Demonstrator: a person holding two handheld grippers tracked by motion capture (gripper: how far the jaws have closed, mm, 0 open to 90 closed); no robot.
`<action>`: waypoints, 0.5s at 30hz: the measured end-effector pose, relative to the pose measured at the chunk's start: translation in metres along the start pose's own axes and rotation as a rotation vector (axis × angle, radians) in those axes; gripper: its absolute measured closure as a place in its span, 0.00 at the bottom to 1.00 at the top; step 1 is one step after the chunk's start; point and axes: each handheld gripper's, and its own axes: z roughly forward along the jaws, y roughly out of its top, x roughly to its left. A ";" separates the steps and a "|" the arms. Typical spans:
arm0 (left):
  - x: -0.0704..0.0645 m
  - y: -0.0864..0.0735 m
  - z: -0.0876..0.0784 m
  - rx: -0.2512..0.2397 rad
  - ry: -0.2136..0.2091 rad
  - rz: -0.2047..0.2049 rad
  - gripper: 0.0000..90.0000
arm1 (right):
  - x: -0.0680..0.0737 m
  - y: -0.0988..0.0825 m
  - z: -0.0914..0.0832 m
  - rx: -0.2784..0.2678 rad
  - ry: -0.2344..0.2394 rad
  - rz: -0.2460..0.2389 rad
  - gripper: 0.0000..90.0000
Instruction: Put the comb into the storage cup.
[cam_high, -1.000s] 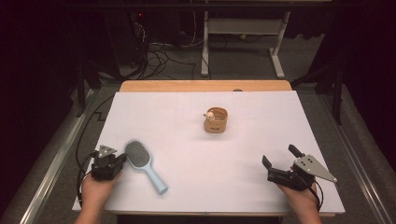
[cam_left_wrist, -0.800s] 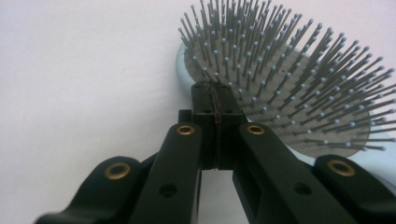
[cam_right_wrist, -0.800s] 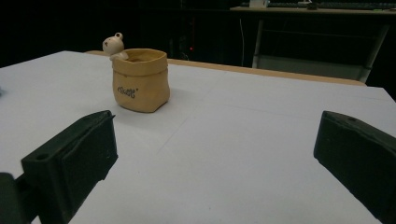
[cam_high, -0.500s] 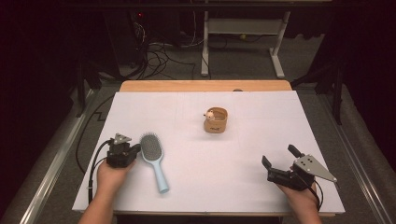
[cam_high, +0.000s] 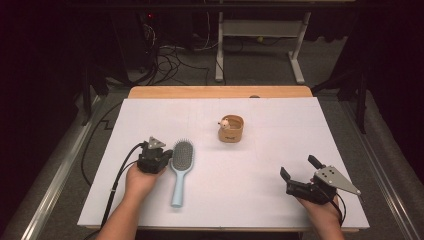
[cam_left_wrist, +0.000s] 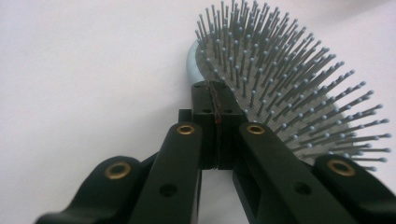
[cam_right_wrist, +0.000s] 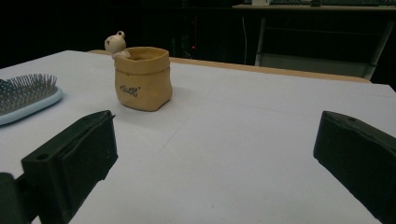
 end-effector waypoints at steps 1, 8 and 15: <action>-0.002 0.002 0.001 0.006 -0.003 0.011 1.00 | 0.000 0.000 0.000 0.000 0.001 0.000 0.00; -0.011 0.010 0.009 -0.002 -0.030 0.035 1.00 | 0.000 0.000 0.000 0.001 0.005 -0.001 0.00; -0.018 0.015 0.012 -0.019 -0.049 0.035 1.00 | 0.001 0.000 0.001 0.000 0.006 -0.001 0.00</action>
